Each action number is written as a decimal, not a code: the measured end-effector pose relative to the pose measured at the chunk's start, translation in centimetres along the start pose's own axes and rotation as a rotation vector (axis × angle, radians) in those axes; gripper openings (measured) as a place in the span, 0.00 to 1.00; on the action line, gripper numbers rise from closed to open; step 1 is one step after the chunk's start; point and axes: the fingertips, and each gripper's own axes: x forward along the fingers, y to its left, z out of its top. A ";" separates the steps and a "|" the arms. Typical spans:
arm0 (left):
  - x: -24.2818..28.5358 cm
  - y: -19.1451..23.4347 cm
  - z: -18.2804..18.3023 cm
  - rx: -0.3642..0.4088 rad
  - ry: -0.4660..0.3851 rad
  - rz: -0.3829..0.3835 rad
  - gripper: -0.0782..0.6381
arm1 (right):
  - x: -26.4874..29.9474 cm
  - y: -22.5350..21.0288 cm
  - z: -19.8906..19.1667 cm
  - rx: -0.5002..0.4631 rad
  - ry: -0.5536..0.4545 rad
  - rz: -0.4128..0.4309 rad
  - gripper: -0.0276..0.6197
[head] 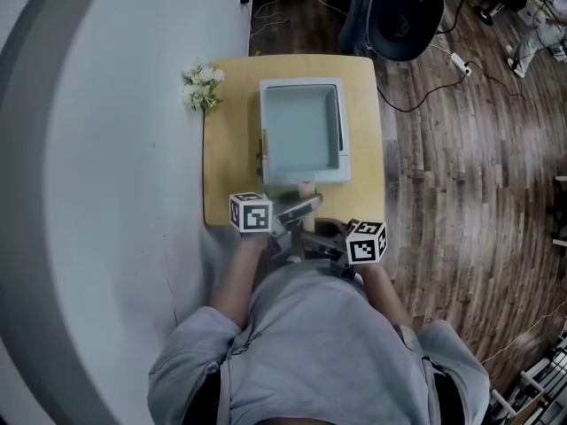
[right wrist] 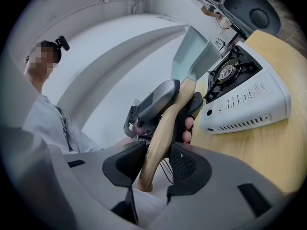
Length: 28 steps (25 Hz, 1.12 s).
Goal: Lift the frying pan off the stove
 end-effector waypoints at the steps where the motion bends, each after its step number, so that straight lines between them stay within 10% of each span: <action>1: -0.3 -0.4 -0.4 0.012 0.002 -0.003 0.33 | 0.0 0.4 -0.5 -0.009 -0.001 0.002 0.26; 28: -6.8 -10.9 -14.4 0.174 -0.002 -0.062 0.33 | -2.2 11.8 -14.3 -0.179 -0.046 0.013 0.27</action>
